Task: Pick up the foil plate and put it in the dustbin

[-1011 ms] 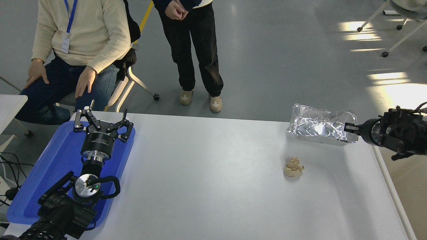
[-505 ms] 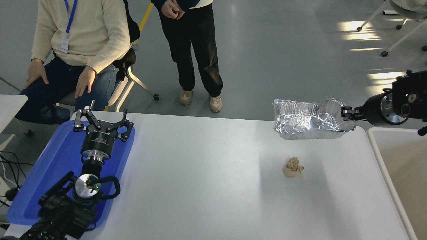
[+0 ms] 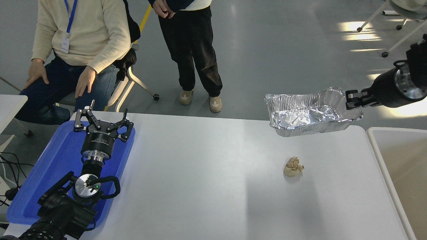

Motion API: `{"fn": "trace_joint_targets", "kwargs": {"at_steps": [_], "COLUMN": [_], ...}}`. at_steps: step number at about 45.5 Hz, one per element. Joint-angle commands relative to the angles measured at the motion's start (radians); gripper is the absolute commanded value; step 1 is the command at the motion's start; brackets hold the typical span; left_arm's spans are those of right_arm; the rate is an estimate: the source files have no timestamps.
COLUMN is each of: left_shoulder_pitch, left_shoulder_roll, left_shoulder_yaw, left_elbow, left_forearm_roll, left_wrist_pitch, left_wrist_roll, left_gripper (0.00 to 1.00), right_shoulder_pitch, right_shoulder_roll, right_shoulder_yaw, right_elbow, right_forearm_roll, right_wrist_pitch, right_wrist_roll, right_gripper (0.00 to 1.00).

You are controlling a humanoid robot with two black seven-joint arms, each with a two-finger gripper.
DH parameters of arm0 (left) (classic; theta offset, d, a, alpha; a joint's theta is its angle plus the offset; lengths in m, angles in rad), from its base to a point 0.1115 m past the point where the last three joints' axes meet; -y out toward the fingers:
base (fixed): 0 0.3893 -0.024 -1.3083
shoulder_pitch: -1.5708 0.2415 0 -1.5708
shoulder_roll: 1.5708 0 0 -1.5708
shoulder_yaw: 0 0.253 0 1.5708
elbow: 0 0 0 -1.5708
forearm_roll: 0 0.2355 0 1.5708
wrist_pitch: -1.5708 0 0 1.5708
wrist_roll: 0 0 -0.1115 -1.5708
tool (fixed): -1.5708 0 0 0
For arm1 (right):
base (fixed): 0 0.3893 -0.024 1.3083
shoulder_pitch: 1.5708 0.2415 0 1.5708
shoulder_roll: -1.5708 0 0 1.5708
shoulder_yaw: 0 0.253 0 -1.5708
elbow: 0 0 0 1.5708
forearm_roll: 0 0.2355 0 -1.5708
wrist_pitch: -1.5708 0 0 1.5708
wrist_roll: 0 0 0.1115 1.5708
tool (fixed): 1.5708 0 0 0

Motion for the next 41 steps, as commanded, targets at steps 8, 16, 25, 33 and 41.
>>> {"fn": "trace_joint_targets", "kwargs": {"at_steps": [8,16,25,33,41], "left_shoulder_pitch": [0.0,0.0,0.0,0.0,0.0], "left_shoulder_roll": [0.0,0.0,0.0,0.0,0.0], "left_shoulder_yaw": [0.0,0.0,0.0,0.0,0.0], "left_elbow": [0.0,0.0,0.001,0.001,0.001], "left_forearm_roll": [0.0,0.0,0.0,-0.001,-0.001], "left_wrist_pitch": [0.0,0.0,0.0,0.0,0.0], "left_wrist_roll": [0.0,0.0,0.0,0.0,-0.001], "left_gripper": [1.0,1.0,1.0,1.0,1.0], "right_shoulder_pitch": [0.075,0.066,0.013,-0.098,-0.299], "right_shoulder_roll": [-0.065,-0.141,-0.284,-0.373,-0.401], "right_shoulder_yaw": [-0.009,-0.009,-0.006,0.023,0.108], "right_elbow": [0.001,-0.013,-0.11,-0.34,-0.553], "right_forearm_roll": [-0.042,-0.094,-0.186,-0.231,-0.232], "right_wrist_pitch": [0.08,0.081,0.103,0.169,0.173], "right_wrist_roll": [-0.005,-0.016,-0.023,-0.011,0.035], "right_gripper": [0.0,0.0,0.0,0.0,0.0]}}
